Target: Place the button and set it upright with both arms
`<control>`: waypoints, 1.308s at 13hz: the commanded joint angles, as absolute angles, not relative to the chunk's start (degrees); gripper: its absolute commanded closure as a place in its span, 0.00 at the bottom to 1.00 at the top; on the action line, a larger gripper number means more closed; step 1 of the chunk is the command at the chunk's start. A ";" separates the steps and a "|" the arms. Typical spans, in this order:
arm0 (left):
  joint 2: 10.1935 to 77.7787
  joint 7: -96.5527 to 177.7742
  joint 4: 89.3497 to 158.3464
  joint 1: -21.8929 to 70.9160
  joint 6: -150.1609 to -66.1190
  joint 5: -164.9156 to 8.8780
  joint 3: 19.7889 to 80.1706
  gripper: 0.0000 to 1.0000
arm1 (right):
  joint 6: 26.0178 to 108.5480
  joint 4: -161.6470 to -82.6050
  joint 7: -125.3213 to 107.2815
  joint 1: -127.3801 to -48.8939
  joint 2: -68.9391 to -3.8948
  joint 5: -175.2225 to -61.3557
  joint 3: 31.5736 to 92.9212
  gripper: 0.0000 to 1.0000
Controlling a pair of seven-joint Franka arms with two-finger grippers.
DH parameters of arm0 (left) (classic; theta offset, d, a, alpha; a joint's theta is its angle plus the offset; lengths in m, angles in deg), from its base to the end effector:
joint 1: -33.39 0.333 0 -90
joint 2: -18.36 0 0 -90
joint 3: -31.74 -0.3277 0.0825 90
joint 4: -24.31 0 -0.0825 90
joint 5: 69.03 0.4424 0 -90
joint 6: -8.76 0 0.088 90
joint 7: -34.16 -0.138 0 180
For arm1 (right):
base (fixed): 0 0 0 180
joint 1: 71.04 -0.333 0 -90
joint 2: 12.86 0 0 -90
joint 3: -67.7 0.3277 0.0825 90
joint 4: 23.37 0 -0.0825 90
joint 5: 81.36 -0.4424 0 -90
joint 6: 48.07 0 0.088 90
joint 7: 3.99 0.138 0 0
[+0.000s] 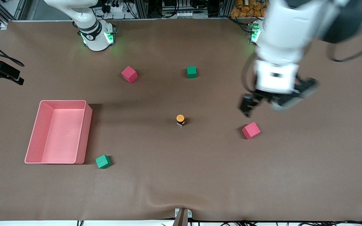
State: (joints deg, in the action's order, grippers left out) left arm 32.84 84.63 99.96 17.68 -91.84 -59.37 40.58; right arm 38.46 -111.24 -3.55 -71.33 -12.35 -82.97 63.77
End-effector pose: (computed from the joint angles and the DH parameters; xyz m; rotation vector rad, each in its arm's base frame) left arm 0.6644 -0.2666 0.5942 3.0355 0.6871 0.3533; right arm 0.6027 -0.0345 0.6250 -3.1106 0.1085 0.0213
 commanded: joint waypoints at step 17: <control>12.12 45.76 114.76 34.27 -72.36 -69.91 36.14 0.00 | 38.06 -110.20 -3.20 -71.21 -12.60 -82.67 63.83 0.00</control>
